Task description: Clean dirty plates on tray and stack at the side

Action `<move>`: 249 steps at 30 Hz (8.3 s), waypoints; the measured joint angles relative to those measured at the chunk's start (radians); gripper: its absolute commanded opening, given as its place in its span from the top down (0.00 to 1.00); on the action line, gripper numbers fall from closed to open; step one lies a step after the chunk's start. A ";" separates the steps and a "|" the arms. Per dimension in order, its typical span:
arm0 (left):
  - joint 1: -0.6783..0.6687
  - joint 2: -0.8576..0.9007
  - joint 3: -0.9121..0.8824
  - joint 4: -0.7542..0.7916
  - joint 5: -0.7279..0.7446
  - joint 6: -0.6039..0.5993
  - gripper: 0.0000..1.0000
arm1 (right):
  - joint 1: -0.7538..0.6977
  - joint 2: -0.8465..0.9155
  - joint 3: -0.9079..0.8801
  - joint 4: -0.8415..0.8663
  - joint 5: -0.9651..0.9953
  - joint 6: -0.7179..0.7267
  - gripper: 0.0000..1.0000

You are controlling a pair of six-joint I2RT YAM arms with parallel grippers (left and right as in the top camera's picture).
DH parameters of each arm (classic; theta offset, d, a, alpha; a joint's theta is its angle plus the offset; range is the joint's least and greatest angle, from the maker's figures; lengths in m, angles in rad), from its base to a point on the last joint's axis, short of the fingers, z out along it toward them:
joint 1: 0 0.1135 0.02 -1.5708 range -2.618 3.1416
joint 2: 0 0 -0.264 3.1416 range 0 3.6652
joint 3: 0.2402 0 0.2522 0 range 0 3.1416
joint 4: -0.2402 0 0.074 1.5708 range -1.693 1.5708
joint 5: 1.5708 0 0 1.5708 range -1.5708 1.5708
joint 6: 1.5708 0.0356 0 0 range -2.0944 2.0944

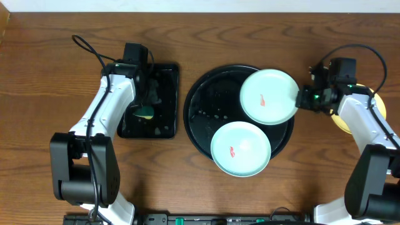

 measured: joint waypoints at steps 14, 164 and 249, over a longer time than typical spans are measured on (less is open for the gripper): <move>0.000 0.000 0.000 0.000 0.000 0.000 0.92 | 0.284 0.093 0.000 0.189 0.132 0.175 0.99; -0.589 0.361 0.069 0.869 0.089 -0.320 0.92 | 0.312 0.153 0.002 0.126 0.253 0.249 0.99; -0.246 -0.030 0.029 -0.003 -0.206 -0.050 0.93 | 0.316 0.153 0.006 0.118 0.246 0.119 0.99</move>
